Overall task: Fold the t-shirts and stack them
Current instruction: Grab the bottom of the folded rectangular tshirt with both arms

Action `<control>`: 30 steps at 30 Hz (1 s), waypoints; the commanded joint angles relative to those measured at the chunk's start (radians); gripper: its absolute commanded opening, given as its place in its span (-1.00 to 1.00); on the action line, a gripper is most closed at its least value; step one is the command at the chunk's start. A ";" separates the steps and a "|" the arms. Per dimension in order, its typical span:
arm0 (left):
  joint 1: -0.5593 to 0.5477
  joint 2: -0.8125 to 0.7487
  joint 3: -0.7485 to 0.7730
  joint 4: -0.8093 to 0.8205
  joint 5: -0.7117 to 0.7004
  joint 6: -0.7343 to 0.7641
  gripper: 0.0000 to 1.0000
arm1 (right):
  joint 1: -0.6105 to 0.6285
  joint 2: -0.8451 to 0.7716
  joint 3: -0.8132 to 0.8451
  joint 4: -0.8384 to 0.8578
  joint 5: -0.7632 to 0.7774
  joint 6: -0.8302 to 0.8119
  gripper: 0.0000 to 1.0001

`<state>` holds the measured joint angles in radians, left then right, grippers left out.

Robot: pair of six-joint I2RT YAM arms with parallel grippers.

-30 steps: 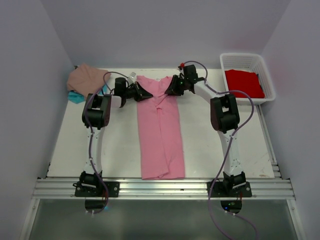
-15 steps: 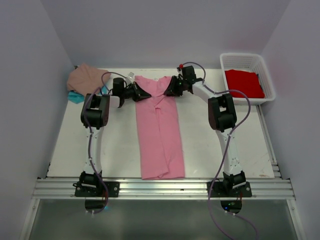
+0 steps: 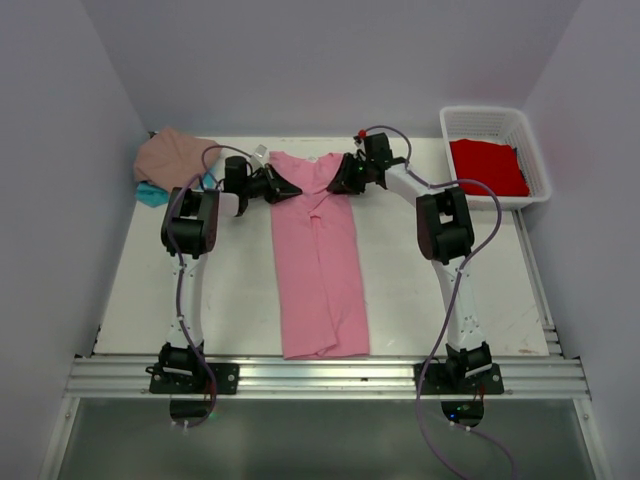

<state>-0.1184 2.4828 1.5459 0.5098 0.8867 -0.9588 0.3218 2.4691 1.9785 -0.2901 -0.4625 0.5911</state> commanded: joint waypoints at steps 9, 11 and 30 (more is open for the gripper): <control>0.022 -0.018 -0.036 0.036 0.000 -0.003 -1.00 | 0.022 0.000 0.039 -0.021 -0.036 -0.002 -0.66; 0.022 -0.018 -0.041 0.036 0.000 -0.003 -1.00 | 0.029 0.020 0.078 -0.033 -0.042 -0.002 -0.79; 0.022 -0.015 -0.046 0.044 0.003 -0.001 -1.00 | 0.031 -0.269 -0.202 0.039 0.034 -0.060 -1.00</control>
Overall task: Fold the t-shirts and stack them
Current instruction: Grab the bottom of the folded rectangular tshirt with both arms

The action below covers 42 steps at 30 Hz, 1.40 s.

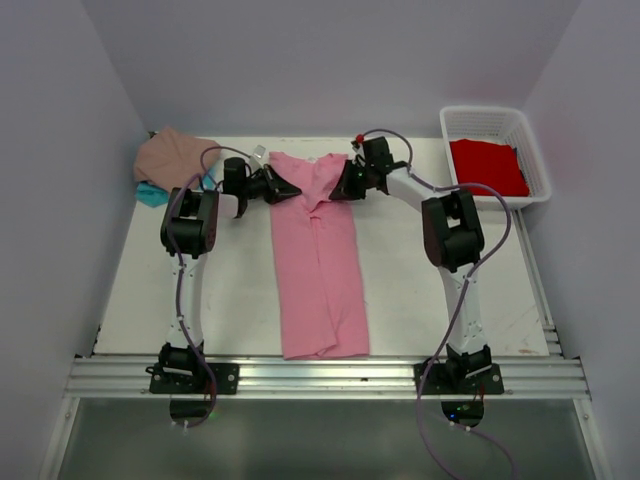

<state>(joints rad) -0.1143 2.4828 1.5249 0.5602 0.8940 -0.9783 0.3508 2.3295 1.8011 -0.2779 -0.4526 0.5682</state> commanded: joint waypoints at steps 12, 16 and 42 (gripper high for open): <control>0.019 -0.018 -0.035 0.001 0.000 0.016 -1.00 | 0.004 -0.225 -0.068 -0.046 0.121 -0.093 -1.00; 0.021 -0.016 -0.035 0.004 0.000 0.013 -1.00 | 0.004 -0.220 -0.066 -0.093 0.130 -0.103 -0.88; 0.022 -0.361 -0.137 -0.131 -0.023 0.136 -1.00 | 0.042 -0.559 -0.444 -0.090 0.239 -0.103 -1.00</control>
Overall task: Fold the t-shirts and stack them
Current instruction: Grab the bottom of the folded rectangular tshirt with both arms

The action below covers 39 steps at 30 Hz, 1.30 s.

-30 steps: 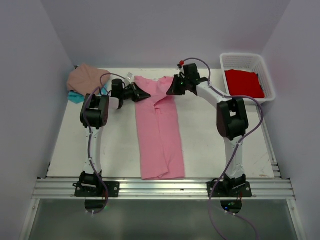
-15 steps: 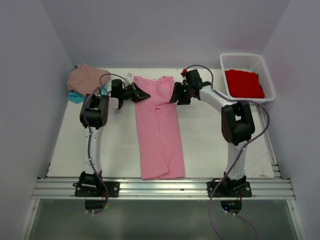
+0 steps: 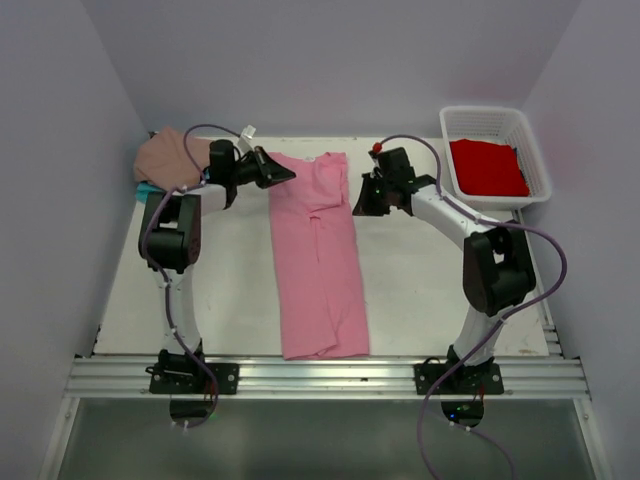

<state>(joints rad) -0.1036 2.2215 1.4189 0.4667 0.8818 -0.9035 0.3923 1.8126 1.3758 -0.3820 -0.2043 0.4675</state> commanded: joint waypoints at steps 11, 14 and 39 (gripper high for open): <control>-0.212 -0.529 -0.547 -0.551 -0.246 0.304 -0.42 | 0.135 -0.384 -0.424 0.000 -0.040 0.086 -0.68; -0.333 -0.736 -0.701 -0.634 -0.329 0.252 -0.06 | 0.163 -0.516 -0.533 -0.034 -0.032 0.120 -0.16; -0.781 -1.238 -1.175 -0.721 -0.593 -0.256 0.66 | 0.192 -0.751 -0.914 -0.020 -0.218 0.327 0.08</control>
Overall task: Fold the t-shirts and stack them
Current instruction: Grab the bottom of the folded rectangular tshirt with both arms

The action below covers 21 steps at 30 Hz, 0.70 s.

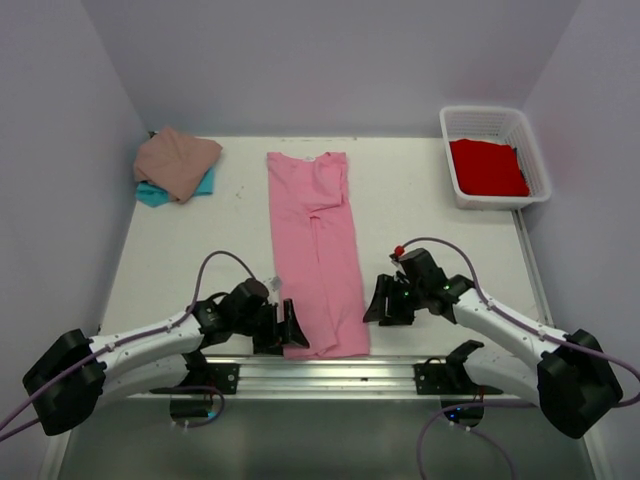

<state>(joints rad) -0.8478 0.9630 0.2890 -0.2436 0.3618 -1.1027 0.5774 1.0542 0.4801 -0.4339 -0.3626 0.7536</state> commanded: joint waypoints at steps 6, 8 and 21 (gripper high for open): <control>-0.126 0.008 -0.088 -0.005 -0.104 -0.140 0.58 | 0.024 -0.016 -0.081 -0.002 -0.076 0.087 0.04; -0.143 -0.003 -0.096 -0.008 -0.107 -0.154 0.55 | 0.030 -0.020 -0.109 0.001 -0.084 0.096 0.03; -0.155 -0.004 -0.137 0.024 -0.138 -0.172 0.33 | 0.104 0.000 -0.169 0.136 -0.081 0.214 -0.16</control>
<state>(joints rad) -0.9844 0.9276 0.2199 -0.1471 0.2527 -1.2610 0.6586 1.0424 0.3233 -0.3531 -0.4400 0.9150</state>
